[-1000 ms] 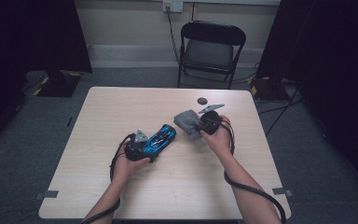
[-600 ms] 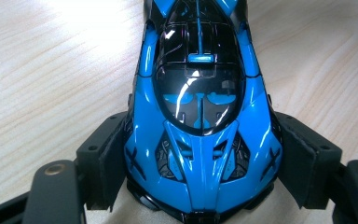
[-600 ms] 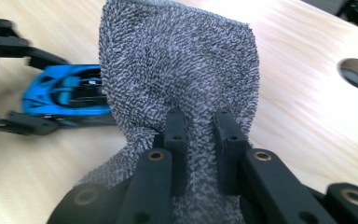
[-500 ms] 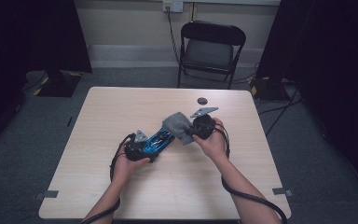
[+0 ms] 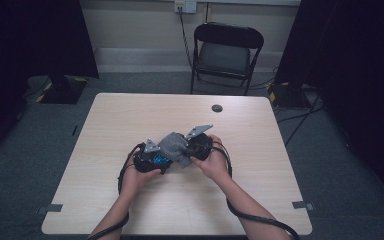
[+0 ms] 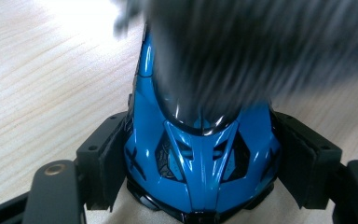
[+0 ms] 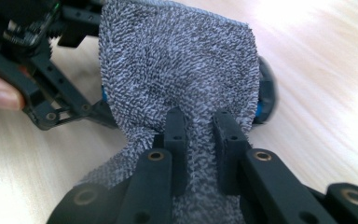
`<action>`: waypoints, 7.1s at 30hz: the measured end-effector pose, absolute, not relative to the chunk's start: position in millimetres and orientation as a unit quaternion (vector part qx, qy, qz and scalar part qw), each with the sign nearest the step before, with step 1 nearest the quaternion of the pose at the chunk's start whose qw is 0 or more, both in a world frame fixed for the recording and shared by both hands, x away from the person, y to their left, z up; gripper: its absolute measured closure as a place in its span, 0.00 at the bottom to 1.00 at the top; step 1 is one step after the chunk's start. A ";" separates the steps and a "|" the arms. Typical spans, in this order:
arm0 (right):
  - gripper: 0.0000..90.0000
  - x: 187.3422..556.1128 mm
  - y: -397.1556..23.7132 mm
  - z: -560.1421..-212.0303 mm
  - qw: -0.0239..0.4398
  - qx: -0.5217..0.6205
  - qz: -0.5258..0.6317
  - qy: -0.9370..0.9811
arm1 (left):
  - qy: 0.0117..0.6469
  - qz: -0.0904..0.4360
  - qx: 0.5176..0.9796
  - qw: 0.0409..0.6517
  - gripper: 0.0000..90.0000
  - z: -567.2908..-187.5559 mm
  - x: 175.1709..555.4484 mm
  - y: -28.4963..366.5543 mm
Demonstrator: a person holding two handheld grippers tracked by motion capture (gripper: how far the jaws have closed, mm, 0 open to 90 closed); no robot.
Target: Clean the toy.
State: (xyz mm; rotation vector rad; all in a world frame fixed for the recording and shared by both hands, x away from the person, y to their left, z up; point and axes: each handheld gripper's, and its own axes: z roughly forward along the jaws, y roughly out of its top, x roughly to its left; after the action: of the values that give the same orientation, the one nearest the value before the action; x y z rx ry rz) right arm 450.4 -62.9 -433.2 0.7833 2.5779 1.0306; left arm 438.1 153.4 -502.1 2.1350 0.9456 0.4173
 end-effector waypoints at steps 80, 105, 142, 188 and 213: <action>0.87 506.5 -93.0 -448.7 0.159 0.370 0.307 0.862 | 0.370 0.163 0.834 0.376 0.28 -502.1 438.1 153.4; 0.87 483.2 -156.3 -460.4 0.159 0.408 0.325 0.838 | 0.370 0.162 0.834 0.376 0.28 -502.1 438.2 153.3; 0.86 465.8 -155.7 -463.8 0.160 0.406 0.345 0.831 | 0.361 0.145 0.847 0.362 0.47 -457.0 467.5 132.4; 0.86 453.5 -130.6 -476.2 0.160 0.402 0.323 0.841 | 0.356 0.149 0.852 0.355 0.52 -470.8 471.5 125.9; 0.86 422.7 -77.1 -479.2 0.097 0.335 0.357 0.866 | 0.356 0.148 0.848 0.363 0.52 -472.5 470.8 127.3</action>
State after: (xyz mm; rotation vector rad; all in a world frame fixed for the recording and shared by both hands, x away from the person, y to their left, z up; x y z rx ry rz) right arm 422.7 -77.1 -479.2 0.9927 2.5657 1.0584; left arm 470.8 127.3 -472.5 2.1833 0.9160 0.3806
